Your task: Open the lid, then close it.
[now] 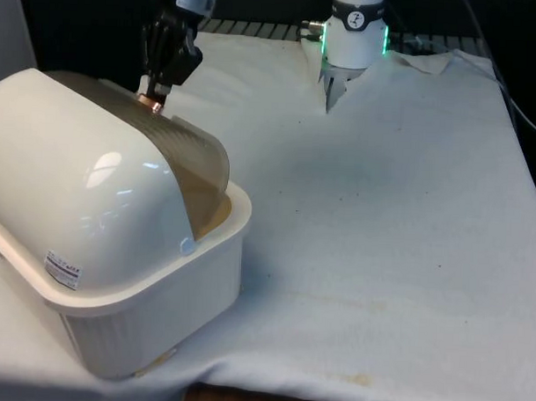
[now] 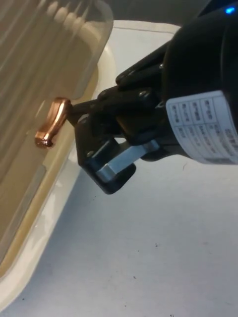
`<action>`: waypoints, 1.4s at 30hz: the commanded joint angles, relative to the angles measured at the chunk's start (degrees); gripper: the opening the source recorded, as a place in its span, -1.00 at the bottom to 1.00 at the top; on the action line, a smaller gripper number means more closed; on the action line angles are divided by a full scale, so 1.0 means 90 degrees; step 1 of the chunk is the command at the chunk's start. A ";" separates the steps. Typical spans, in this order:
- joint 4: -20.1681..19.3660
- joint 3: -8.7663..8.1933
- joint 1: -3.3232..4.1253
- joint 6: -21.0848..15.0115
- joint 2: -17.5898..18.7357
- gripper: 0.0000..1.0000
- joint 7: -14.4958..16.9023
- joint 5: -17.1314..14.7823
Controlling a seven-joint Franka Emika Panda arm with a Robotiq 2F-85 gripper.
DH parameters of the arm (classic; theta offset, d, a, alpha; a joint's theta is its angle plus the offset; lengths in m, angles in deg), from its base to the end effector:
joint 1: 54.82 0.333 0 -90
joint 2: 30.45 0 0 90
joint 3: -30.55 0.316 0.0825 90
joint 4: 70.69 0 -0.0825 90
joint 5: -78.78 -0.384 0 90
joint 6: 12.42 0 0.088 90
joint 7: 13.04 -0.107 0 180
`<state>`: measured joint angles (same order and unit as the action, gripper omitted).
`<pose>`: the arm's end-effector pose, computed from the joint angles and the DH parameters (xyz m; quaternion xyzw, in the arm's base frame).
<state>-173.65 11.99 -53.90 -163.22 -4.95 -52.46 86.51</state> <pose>0.6596 -0.1816 0.3561 0.8904 -0.3939 0.2177 0.0683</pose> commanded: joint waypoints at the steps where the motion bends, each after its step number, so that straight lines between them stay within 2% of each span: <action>1: 0.0076 -0.0089 0.0057 0.0083 0.0013 -1.00 -0.0127 0.0083; 4: 0.0178 -0.0089 0.0051 0.0178 0.0013 -1.00 -0.0166 0.0089; 5: 0.0159 -0.0013 0.0000 0.0146 0.0000 -1.00 -0.0064 0.0006; 6: 0.0210 -0.0089 0.0051 0.0197 0.0013 -1.00 -0.0185 0.0089; 12: 0.0369 -0.0102 0.0045 0.0229 0.0025 -1.00 -0.0312 0.0095; 13: 0.0325 -0.0025 0.0000 0.0223 0.0006 -1.00 -0.0191 0.0019; 14: 0.0388 -0.0095 0.0045 0.0210 0.0038 -1.00 -0.0337 0.0089; 20: 0.0497 -0.0076 0.0006 0.0102 0.0134 -1.00 -0.0477 0.0038; 21: 0.0452 -0.0038 -0.0006 0.0159 0.0089 -1.00 -0.0401 0.0019; 22: 0.0535 -0.0070 -0.0006 0.0057 0.0185 -1.00 -0.0522 0.0019; 26: 0.0649 -0.0057 -0.0032 -0.0013 0.0312 -1.00 -0.0643 -0.0019; 28: 0.0618 -0.0064 -0.0013 0.0064 0.0267 -1.00 -0.0618 0.0019; 30: 0.0726 -0.0070 -0.0038 -0.0038 0.0369 -1.00 -0.0713 -0.0019; 34: 0.0834 -0.0102 -0.0038 0.0000 0.0401 -1.00 -0.0789 -0.0013; 42: 0.1057 -0.0191 -0.0006 0.0121 0.0395 -1.00 -0.0942 0.0038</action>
<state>-165.00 10.73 -54.13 -162.65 -1.57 -60.14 86.68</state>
